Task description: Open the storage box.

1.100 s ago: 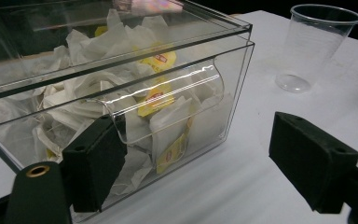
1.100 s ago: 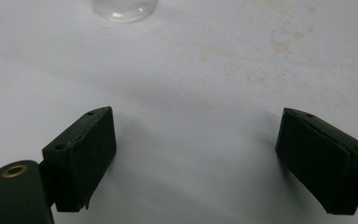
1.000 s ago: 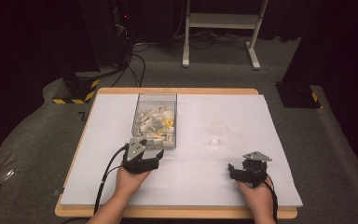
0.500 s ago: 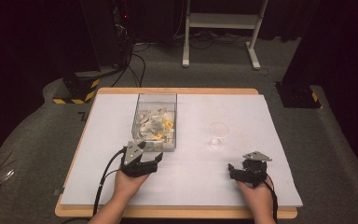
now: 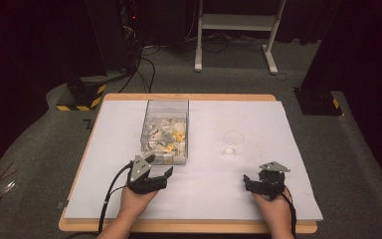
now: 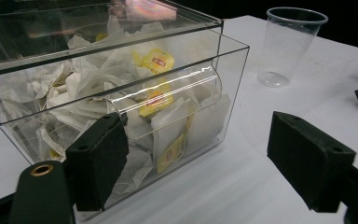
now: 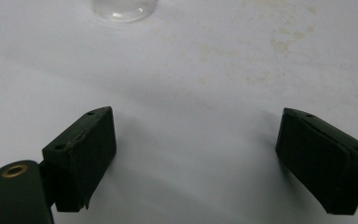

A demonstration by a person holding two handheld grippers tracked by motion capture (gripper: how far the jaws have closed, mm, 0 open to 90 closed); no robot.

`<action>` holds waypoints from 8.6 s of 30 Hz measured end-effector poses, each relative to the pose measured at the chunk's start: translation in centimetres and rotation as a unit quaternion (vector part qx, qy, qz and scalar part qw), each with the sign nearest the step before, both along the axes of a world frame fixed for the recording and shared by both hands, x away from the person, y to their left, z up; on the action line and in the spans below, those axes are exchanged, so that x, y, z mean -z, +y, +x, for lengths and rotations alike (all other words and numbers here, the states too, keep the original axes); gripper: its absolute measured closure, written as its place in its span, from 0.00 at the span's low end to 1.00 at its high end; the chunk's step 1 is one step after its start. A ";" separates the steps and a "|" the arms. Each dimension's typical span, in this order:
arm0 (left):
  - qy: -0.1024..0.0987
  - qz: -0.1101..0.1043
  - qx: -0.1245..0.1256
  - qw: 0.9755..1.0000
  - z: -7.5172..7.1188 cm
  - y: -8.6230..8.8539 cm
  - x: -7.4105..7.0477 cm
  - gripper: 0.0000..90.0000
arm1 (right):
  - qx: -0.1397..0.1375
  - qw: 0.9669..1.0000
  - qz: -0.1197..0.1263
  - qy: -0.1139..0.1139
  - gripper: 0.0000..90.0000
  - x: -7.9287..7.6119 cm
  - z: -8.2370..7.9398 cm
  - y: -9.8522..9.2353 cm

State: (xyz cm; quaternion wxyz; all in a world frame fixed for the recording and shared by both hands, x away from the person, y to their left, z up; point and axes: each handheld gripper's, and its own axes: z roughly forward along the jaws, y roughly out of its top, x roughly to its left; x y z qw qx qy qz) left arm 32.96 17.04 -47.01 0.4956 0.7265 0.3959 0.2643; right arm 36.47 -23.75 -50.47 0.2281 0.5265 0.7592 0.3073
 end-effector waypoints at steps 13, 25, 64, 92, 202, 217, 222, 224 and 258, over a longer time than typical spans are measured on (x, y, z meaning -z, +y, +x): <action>-0.001 -0.002 0.006 1.000 -1.6 0.2 0.1 0.25 | 0.000 1.000 0.000 0.000 0.13 0.0 0.0 0.0; -0.007 -0.003 0.001 1.000 -3.0 0.7 -0.1 0.27 | 0.000 1.000 0.000 0.000 0.13 0.0 0.0 0.0; 0.009 0.007 -0.091 0.996 4.3 5.6 -2.9 0.34 | 0.000 1.000 0.000 0.000 0.13 0.0 0.0 0.0; 0.001 0.002 -0.098 0.995 3.8 5.0 -1.3 0.67 | 0.000 1.000 0.000 0.000 0.13 0.0 0.0 0.0; -0.004 0.001 -0.113 0.994 -3.2 4.3 -0.7 0.83 | 0.000 1.000 -0.001 -0.002 0.14 0.0 0.0 0.0; -0.007 0.012 -0.108 0.994 -3.9 4.3 -0.7 0.83 | 0.000 1.000 0.000 -0.002 0.14 0.0 0.0 0.0; -0.002 0.010 -0.113 0.994 -4.1 4.2 -0.8 0.83 | 0.000 1.000 -0.001 -0.002 0.14 0.0 0.0 0.0; -0.005 0.020 -0.110 0.994 -4.1 4.2 -0.9 0.82 | 0.000 1.000 0.000 -0.002 0.14 0.0 0.0 0.0; -0.005 0.029 -0.101 0.994 -1.1 10.1 -2.0 0.49 | 0.000 1.000 -0.001 -0.001 0.14 0.0 0.0 0.0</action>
